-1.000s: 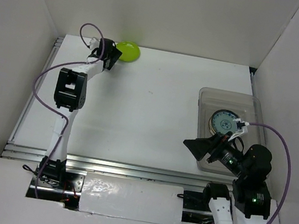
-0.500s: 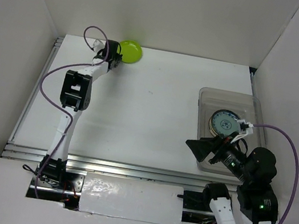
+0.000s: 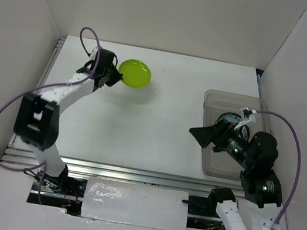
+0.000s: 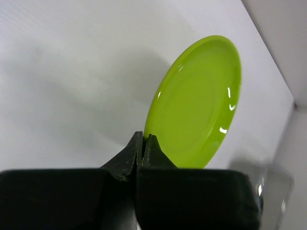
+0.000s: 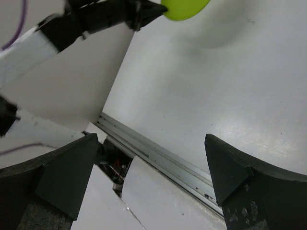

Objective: Place the plates into the plastic bin on the countertop

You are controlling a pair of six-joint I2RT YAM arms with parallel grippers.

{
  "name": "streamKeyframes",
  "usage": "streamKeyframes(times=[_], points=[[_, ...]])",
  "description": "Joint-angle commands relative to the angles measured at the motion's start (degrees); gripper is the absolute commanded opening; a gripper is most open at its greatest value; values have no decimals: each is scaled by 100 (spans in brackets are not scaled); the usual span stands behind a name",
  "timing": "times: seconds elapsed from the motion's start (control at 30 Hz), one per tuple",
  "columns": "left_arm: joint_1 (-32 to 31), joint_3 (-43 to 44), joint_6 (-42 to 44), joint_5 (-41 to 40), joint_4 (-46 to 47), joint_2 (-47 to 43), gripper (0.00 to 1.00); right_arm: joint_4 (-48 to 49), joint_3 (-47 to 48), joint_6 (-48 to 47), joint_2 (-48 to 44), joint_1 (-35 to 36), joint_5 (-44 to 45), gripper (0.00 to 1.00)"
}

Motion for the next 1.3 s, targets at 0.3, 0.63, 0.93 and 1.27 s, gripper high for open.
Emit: streamKeyframes(times=[0.3, 0.63, 0.93, 1.27], points=[[-1756, -1580, 1006, 1359, -868, -3436, 0, 1537, 432, 76, 3180, 1517, 2086, 92], [-2082, -2009, 1085, 1780, -1291, -4325, 0, 2197, -193, 454, 3083, 2212, 2272, 64], [-2161, -2442, 865, 1878, -859, -4351, 0, 2373, -176, 568, 3303, 2494, 2105, 2], [-1941, -2161, 786, 1683, -965, -4545, 0, 2285, -378, 701, 2952, 2283, 1982, 19]])
